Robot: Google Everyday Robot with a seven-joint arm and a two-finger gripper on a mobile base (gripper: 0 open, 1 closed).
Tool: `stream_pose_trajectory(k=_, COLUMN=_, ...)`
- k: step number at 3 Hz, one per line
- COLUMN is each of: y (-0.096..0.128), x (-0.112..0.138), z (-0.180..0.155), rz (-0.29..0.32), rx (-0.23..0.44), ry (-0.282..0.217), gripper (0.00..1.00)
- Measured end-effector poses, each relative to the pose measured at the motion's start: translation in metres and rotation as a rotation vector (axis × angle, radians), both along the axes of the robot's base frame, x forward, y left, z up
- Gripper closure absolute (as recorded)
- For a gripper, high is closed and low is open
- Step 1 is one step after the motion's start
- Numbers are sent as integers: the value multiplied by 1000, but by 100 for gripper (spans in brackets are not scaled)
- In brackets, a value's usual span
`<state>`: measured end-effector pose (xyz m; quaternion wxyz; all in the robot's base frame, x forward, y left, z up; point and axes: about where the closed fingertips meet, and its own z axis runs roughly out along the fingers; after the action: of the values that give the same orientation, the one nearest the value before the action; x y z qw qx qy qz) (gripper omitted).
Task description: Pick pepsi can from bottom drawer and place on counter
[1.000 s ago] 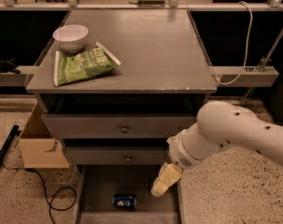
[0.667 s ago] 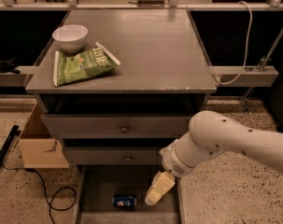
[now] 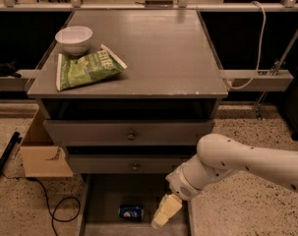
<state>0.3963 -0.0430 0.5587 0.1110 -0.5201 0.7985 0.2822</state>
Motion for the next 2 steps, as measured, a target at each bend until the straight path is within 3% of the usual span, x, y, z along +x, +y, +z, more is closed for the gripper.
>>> stream_pose_trajectory(k=1, y=0, x=0, z=-1, rz=0, rx=1, ry=2, gripper=0)
stream_pose_trajectory(k=2, y=4, x=-1, z=0, rz=-46, rx=46, ry=-49, gripper=0)
